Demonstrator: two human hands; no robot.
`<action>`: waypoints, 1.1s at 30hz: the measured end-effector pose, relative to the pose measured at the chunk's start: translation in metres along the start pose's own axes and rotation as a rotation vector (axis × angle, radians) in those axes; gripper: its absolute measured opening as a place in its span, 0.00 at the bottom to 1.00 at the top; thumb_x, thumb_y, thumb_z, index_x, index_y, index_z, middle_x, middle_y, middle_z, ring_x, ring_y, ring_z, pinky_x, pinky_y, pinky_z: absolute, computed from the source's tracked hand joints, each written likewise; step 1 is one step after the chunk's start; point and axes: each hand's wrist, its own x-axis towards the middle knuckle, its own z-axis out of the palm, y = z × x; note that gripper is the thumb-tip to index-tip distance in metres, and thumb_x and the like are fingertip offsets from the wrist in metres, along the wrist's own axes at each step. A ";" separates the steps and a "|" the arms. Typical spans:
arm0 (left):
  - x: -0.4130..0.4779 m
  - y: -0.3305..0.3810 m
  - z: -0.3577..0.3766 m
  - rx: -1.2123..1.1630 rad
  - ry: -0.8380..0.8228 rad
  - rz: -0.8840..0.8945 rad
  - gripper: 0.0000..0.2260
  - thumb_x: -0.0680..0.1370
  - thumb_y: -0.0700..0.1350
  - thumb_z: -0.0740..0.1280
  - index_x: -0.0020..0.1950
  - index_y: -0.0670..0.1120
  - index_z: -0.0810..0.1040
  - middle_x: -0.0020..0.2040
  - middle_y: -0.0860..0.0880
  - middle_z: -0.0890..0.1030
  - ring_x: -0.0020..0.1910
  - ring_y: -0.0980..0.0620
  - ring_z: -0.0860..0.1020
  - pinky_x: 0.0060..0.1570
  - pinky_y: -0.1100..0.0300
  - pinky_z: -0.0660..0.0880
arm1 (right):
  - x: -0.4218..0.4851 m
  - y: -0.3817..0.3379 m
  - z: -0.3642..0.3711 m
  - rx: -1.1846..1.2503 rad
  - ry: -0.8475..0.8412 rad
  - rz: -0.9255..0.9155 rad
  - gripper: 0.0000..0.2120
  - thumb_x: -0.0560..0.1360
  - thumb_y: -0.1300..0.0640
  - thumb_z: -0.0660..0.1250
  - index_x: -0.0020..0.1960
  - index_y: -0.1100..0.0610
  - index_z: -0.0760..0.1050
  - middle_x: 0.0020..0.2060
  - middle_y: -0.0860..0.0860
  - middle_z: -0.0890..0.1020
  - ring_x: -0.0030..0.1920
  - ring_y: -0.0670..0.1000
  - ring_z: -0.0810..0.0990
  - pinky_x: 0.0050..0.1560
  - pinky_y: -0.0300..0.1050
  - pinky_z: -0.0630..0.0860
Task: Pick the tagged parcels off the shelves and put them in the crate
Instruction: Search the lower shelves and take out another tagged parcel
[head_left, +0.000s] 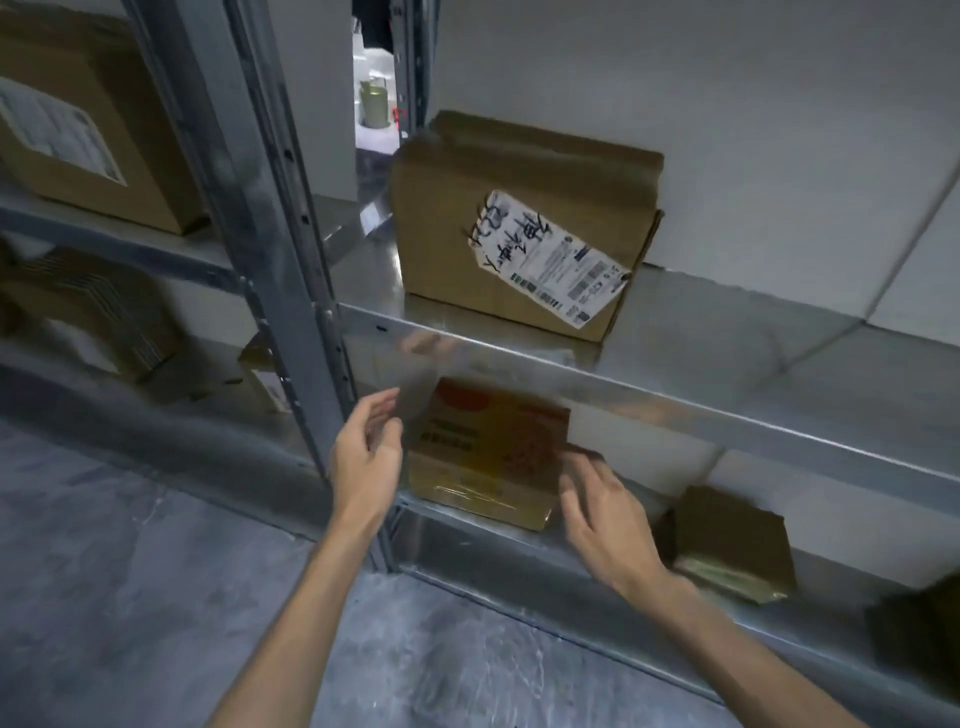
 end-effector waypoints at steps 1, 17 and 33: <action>0.004 -0.016 0.006 -0.012 -0.002 0.012 0.15 0.82 0.38 0.61 0.67 0.48 0.77 0.64 0.51 0.79 0.63 0.55 0.76 0.66 0.61 0.71 | 0.006 0.008 0.013 0.007 0.030 0.030 0.18 0.83 0.48 0.53 0.70 0.51 0.69 0.61 0.52 0.78 0.59 0.55 0.79 0.57 0.49 0.74; 0.040 -0.176 0.085 -0.065 0.108 -0.087 0.23 0.86 0.53 0.51 0.79 0.45 0.62 0.78 0.47 0.64 0.77 0.48 0.62 0.74 0.56 0.56 | 0.063 0.096 0.137 0.616 0.209 0.303 0.26 0.79 0.47 0.52 0.76 0.49 0.64 0.71 0.52 0.73 0.69 0.56 0.74 0.69 0.57 0.71; 0.034 -0.206 0.071 -0.270 -0.028 -0.151 0.21 0.85 0.57 0.53 0.70 0.48 0.74 0.62 0.47 0.80 0.63 0.49 0.77 0.69 0.47 0.70 | 0.064 0.109 0.137 0.840 0.146 0.270 0.18 0.83 0.62 0.52 0.66 0.52 0.75 0.52 0.50 0.83 0.49 0.47 0.82 0.41 0.39 0.78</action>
